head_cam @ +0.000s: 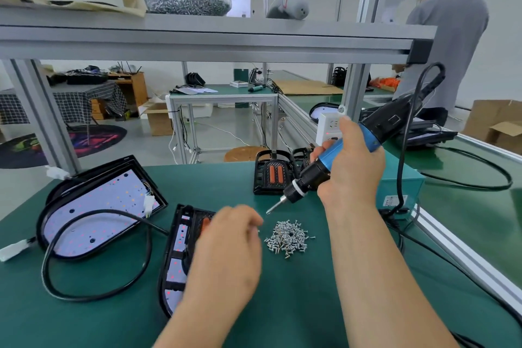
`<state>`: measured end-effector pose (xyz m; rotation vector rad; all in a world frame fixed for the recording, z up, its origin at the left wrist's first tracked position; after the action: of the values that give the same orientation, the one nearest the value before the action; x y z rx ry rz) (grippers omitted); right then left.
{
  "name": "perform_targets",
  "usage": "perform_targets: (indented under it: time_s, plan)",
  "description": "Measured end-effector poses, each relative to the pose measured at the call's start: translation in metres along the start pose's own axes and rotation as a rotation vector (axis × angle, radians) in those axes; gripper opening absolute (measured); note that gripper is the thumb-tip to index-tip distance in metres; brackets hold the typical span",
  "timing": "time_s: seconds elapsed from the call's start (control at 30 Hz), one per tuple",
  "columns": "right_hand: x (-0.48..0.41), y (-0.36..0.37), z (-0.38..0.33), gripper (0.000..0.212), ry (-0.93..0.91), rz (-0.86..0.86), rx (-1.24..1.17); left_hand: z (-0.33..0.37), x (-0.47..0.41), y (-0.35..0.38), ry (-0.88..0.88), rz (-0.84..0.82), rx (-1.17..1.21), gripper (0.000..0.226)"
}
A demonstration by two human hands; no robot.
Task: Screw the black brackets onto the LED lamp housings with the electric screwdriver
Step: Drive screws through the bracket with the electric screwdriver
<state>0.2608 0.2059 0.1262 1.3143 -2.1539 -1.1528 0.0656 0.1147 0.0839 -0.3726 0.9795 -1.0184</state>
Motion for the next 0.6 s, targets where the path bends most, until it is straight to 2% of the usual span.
perform_targets:
  time_s: [0.07, 0.13, 0.23, 0.37, 0.5, 0.6]
  plan:
    - [0.002, 0.002, 0.003, 0.024, 0.057, -0.003, -0.044, -0.030, -0.006, -0.008, -0.240, 0.005, 0.362, 0.018]
    - [0.006, 0.007, 0.007, 0.027, 0.127, -0.012, -0.101, -0.048, -0.004, 0.000, -0.479, -0.031, 0.846, 0.021]
    - [0.014, 0.017, 0.013, 0.028, 0.226, -0.037, -0.200, -0.049, 0.001, 0.012, -0.692, -0.040, 1.360, 0.016]
    - [0.028, 0.029, 0.013, 0.023, 0.297, -0.078, -0.280, -0.048, 0.000, 0.012, -0.735, -0.016, 1.576, 0.014]
    - [0.037, 0.039, 0.012, 0.024, 0.286, -0.141, -0.284, -0.044, -0.001, 0.010, -0.707, -0.032, 1.616, 0.031]
    - [0.039, 0.041, 0.012, 0.029, 0.255, -0.156, -0.277, -0.044, -0.002, 0.010, -0.699, -0.029, 1.635, 0.033]
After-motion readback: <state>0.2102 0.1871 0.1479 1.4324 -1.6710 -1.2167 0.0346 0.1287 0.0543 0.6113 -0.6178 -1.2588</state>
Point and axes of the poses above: each hand's wrist, its own x-axis away from the middle knuckle, its own y-axis out of the palm, z = x × y, the point moved 8 cm from there along -x, towards the middle knuckle, and after that the axes turned 6 degrees about -x, right-handed, at the moved point
